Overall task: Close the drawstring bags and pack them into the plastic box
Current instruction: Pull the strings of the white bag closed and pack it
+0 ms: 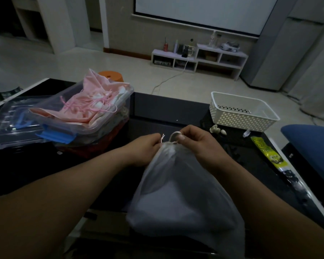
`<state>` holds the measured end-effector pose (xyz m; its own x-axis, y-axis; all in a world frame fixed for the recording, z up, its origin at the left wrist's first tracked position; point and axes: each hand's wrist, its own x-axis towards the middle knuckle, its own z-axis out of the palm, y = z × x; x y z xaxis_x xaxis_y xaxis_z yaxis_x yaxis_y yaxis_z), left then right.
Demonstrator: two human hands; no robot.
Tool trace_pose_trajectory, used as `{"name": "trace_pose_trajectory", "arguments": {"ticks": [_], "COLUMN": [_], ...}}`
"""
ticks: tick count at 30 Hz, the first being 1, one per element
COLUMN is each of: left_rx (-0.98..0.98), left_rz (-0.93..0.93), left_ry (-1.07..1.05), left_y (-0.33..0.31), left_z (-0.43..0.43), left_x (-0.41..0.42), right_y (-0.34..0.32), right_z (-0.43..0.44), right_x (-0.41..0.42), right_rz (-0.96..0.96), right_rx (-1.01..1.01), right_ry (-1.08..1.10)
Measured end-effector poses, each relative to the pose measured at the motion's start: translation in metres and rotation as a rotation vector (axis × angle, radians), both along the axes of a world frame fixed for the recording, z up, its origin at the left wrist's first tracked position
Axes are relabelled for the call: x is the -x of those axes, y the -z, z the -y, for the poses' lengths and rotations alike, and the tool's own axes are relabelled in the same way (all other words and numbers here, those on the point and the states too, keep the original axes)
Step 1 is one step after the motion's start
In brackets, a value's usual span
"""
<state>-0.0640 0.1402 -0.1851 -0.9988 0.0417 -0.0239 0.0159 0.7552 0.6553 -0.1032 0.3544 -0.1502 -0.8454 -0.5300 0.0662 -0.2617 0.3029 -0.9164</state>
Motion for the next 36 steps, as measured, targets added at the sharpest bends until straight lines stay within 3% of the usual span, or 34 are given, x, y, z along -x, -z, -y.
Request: {"name": "trace_pose_trajectory", "arguments": {"ticks": [5, 9, 13, 18, 21, 22, 25, 26, 27, 29, 31, 33, 36], "left_rx": [0.173, 0.025, 0.506, 0.684, 0.492, 0.328, -0.438, -0.583, -0.612, -0.417, -0.189, -0.218, -0.199], "left_rz": [-0.019, 0.045, -0.071, -0.115, 0.009, 0.061, 0.334, 0.438, 0.504, 0.455, 0.228, 0.042, -0.203], "left_ry": [-0.025, -0.088, -0.075, -0.089, -0.138, -0.158, -0.237, -0.213, -0.143, -0.009, -0.04, -0.134, -0.231], "left_y": [0.014, 0.02, 0.02, 0.028, 0.02, 0.014, -0.01, -0.014, -0.017, -0.008, 0.007, 0.015, 0.003], "left_z": [0.007, 0.003, 0.005, 0.008, 0.012, 0.012, 0.011, 0.011, 0.009, 0.005, 0.002, 0.002, -0.001], "left_x": [0.0, 0.005, -0.002, -0.005, -0.001, -0.001, -0.006, -0.012, -0.02, -0.03, -0.029, -0.019, -0.006], "right_y": [0.002, 0.006, 0.01, 0.01, 0.006, 0.003, -0.002, -0.003, -0.005, -0.009, -0.014, -0.015, -0.009], "right_z": [-0.002, -0.002, 0.001, 0.003, 0.003, 0.002, -0.001, -0.001, -0.001, -0.003, -0.01, -0.018, -0.027], "right_x": [-0.004, -0.004, -0.005, -0.007, -0.004, 0.0, 0.009, 0.012, 0.013, 0.013, 0.009, 0.004, 0.015], "right_rz": [0.088, 0.14, 0.223, 0.257, 0.201, 0.165, 0.146, 0.159, 0.164, 0.151, 0.121, 0.122, -0.062], "right_rx": [0.009, 0.06, 0.102, 0.104, 0.081, 0.083, 0.149, 0.16, 0.172, 0.143, -0.004, -0.172, -0.294], "right_ry": [-0.057, -0.048, 0.012, 0.059, 0.17, 0.216, 0.315, 0.343, 0.364, 0.367, 0.282, 0.16, 0.177]}}
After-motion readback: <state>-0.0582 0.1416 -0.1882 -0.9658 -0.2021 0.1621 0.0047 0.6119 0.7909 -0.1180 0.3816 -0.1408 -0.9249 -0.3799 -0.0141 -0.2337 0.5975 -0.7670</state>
